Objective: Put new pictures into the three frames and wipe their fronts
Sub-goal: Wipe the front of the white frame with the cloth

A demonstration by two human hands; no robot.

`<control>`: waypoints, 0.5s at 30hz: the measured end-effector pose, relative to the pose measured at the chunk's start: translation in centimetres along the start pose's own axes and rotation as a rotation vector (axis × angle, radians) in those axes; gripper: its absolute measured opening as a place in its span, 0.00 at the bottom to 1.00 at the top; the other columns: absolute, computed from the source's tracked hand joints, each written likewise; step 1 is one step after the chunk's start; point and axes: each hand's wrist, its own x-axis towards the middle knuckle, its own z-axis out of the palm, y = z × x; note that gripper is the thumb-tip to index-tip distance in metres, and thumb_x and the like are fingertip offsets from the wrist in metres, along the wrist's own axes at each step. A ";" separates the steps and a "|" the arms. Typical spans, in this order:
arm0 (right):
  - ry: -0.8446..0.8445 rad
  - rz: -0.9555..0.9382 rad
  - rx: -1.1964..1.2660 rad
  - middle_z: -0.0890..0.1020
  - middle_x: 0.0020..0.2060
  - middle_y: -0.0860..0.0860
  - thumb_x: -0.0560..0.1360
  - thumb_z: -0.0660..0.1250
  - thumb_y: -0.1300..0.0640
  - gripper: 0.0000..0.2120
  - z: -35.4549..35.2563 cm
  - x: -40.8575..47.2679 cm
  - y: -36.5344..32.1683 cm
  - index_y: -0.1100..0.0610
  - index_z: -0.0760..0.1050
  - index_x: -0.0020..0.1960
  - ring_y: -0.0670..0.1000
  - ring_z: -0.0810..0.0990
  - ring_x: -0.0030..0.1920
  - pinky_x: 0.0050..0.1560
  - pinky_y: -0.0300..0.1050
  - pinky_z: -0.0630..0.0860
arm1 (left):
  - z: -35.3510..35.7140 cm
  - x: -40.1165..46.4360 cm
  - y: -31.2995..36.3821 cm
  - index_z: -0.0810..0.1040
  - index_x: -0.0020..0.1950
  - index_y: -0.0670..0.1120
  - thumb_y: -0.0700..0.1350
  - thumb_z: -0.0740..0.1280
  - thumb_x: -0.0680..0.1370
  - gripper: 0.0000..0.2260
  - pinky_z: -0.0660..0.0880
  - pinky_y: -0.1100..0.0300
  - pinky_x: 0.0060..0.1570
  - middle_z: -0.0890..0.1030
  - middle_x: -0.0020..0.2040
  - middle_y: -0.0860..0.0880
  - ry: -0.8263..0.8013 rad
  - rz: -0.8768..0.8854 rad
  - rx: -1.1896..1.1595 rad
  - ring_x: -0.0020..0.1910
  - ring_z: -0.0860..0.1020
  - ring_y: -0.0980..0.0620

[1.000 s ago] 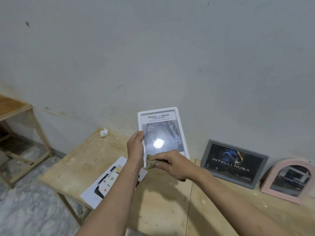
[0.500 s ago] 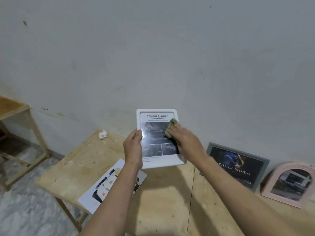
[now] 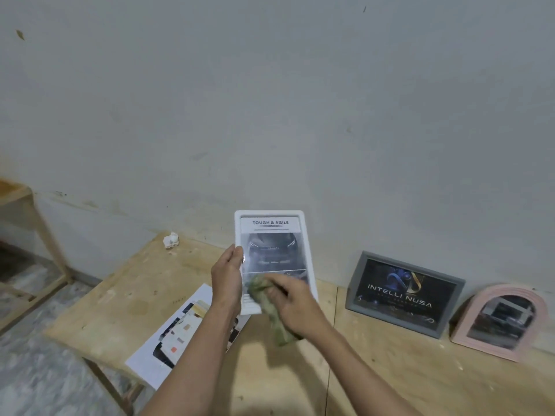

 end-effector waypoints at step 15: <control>-0.293 -0.217 -0.319 0.74 0.66 0.44 0.73 0.63 0.70 0.19 0.4 1.3 3.2 0.54 0.80 0.59 0.34 0.65 0.69 0.71 0.36 0.61 | -1.6 0.1 -0.2 0.80 0.62 0.39 0.46 0.66 0.80 0.15 0.74 0.48 0.67 0.83 0.60 0.44 0.007 0.022 -0.006 0.63 0.80 0.43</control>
